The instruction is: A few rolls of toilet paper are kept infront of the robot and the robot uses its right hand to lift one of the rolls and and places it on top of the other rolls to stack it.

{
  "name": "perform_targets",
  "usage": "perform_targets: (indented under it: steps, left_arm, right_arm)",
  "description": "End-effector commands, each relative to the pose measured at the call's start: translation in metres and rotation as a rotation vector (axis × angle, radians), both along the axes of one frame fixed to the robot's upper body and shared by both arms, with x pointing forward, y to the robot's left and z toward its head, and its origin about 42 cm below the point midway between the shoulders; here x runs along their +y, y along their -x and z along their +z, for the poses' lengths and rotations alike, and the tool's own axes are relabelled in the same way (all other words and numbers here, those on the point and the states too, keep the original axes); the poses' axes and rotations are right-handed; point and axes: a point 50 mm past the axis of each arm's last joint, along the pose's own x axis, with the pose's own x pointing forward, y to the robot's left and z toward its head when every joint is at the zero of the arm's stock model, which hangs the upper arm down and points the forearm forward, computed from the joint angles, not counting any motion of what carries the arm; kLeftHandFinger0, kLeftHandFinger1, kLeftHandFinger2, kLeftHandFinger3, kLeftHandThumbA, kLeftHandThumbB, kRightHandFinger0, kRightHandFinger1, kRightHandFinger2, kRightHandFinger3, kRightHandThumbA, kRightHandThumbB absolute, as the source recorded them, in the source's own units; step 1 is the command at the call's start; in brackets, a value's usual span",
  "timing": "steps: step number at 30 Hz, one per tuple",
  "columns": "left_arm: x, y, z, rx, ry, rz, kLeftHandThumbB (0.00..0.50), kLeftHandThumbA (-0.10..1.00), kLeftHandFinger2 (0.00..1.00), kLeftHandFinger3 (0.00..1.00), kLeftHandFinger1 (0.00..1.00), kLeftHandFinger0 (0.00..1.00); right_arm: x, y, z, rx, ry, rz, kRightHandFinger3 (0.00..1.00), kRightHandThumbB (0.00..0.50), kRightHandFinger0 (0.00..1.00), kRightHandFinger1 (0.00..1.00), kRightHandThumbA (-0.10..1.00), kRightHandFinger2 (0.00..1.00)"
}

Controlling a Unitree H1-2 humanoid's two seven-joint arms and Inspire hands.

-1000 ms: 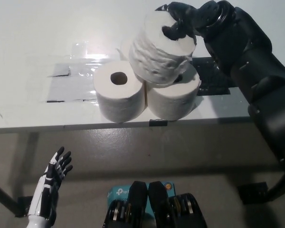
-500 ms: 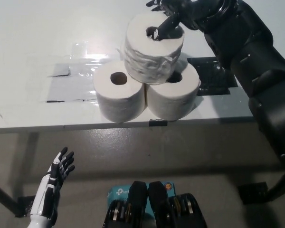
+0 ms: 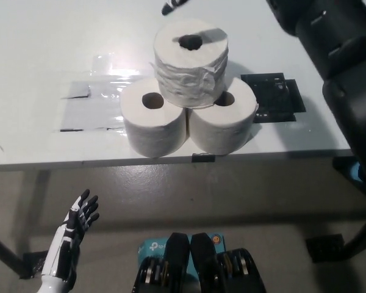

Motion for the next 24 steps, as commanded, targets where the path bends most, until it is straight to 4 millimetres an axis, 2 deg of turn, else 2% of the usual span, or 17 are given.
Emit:
perform_targets:
  steps: [1, 2, 3, 4, 6, 8, 9, 10, 12, 14, 17, 18, 19, 20, 21, 23, 24]
  left_arm:
    - [-0.004, -0.004, 0.009, -0.06, 0.012, -0.027, 0.073, 1.0, 1.0, 1.0, 1.0, 1.0]
    - [-0.005, -0.002, 0.009, -0.063, 0.015, -0.028, 0.066, 1.0, 1.0, 1.0, 1.0, 1.0]
    - [-0.005, -0.003, 0.01, -0.067, 0.016, -0.028, 0.073, 1.0, 1.0, 1.0, 1.0, 1.0]
    - [-0.005, -0.004, 0.011, -0.067, 0.014, -0.029, 0.074, 1.0, 1.0, 1.0, 1.0, 1.0]
    - [-0.004, -0.004, 0.011, -0.059, 0.023, -0.026, 0.098, 1.0, 1.0, 1.0, 1.0, 1.0]
    - [-0.002, -0.007, 0.013, -0.067, 0.008, -0.012, 0.106, 1.0, 1.0, 1.0, 1.0, 1.0]
    - [-0.002, -0.007, 0.013, -0.069, 0.005, -0.008, 0.099, 1.0, 1.0, 1.0, 1.0, 1.0]
    - [-0.001, -0.009, 0.014, -0.076, 0.0, 0.0, 0.109, 1.0, 1.0, 1.0, 1.0, 1.0]
    - [-0.001, -0.009, 0.014, -0.078, 0.021, 0.003, 0.113, 1.0, 1.0, 1.0, 1.0, 1.0]
    - [0.002, -0.014, 0.018, -0.093, 0.032, -0.006, 0.121, 1.0, 1.0, 1.0, 1.0, 1.0]
    - [0.0, -0.021, 0.021, -0.101, 0.063, -0.009, 0.148, 1.0, 1.0, 1.0, 1.0, 1.0]
    - [-0.001, -0.024, 0.022, -0.104, 0.07, -0.007, 0.149, 1.0, 1.0, 1.0, 1.0, 1.0]
    - [-0.001, -0.027, 0.023, -0.107, 0.074, -0.007, 0.147, 1.0, 1.0, 1.0, 1.0, 1.0]
    - [0.0, -0.034, 0.027, -0.118, 0.08, -0.009, 0.15, 1.0, 1.0, 1.0, 1.0, 1.0]
    - [0.0, -0.038, 0.03, -0.123, 0.08, -0.011, 0.157, 1.0, 1.0, 1.0, 1.0, 1.0]
    - [-0.002, -0.049, 0.034, -0.137, 0.087, -0.02, 0.163, 1.0, 1.0, 1.0, 1.0, 1.0]
    - [-0.003, -0.053, 0.035, -0.142, 0.091, -0.023, 0.163, 1.0, 1.0, 1.0, 1.0, 1.0]
  right_arm:
    - [-0.008, 0.015, 0.086, -0.139, -0.116, 0.033, 1.0, 0.426, 1.0, 1.0, 0.96, 1.0]
    - [-0.016, 0.017, 0.103, -0.186, -0.158, 0.016, 1.0, 0.451, 1.0, 1.0, 1.0, 1.0]
    - [-0.022, 0.019, 0.115, -0.231, -0.184, 0.011, 1.0, 0.49, 1.0, 1.0, 1.0, 1.0]
    - [-0.028, 0.021, 0.125, -0.273, -0.205, 0.011, 1.0, 0.493, 1.0, 1.0, 1.0, 1.0]
    - [-0.05, 0.03, 0.161, -0.406, -0.347, -0.006, 1.0, 0.469, 1.0, 1.0, 1.0, 1.0]
    - [-0.075, 0.045, 0.192, -0.587, -0.362, -0.003, 1.0, 0.455, 1.0, 1.0, 1.0, 1.0]
    - [-0.083, 0.053, 0.198, -0.625, -0.363, 0.004, 1.0, 0.46, 1.0, 1.0, 1.0, 1.0]
    - [-0.101, 0.07, 0.206, -0.699, -0.373, 0.014, 1.0, 0.473, 1.0, 1.0, 1.0, 1.0]
    - [-0.134, 0.104, 0.201, -0.807, -0.389, 0.029, 1.0, 0.498, 1.0, 1.0, 1.0, 1.0]
    - [-0.169, 0.143, 0.182, -0.902, -0.4, 0.014, 1.0, 0.467, 1.0, 1.0, 1.0, 1.0]
    - [-0.219, 0.203, 0.137, -1.032, -0.432, 0.007, 1.0, 0.346, 1.0, 1.0, 1.0, 1.0]
    - [-0.231, 0.217, 0.124, -1.07, -0.431, 0.0, 1.0, 0.341, 1.0, 1.0, 1.0, 1.0]
    - [-0.236, 0.221, 0.119, -1.093, -0.424, -0.006, 1.0, 0.312, 1.0, 1.0, 1.0, 1.0]
    - [-0.253, 0.237, 0.095, -1.16, -0.451, -0.035, 1.0, 0.27, 1.0, 1.0, 1.0, 1.0]
    - [-0.259, 0.246, 0.078, -1.2, -0.484, -0.082, 1.0, 0.256, 1.0, 1.0, 1.0, 1.0]
    - [-0.272, 0.273, 0.022, -1.281, -0.632, -0.216, 1.0, 0.211, 1.0, 1.0, 1.0, 1.0]
    - [-0.272, 0.282, 0.002, -1.283, -0.698, -0.241, 1.0, 0.194, 1.0, 1.0, 1.0, 1.0]
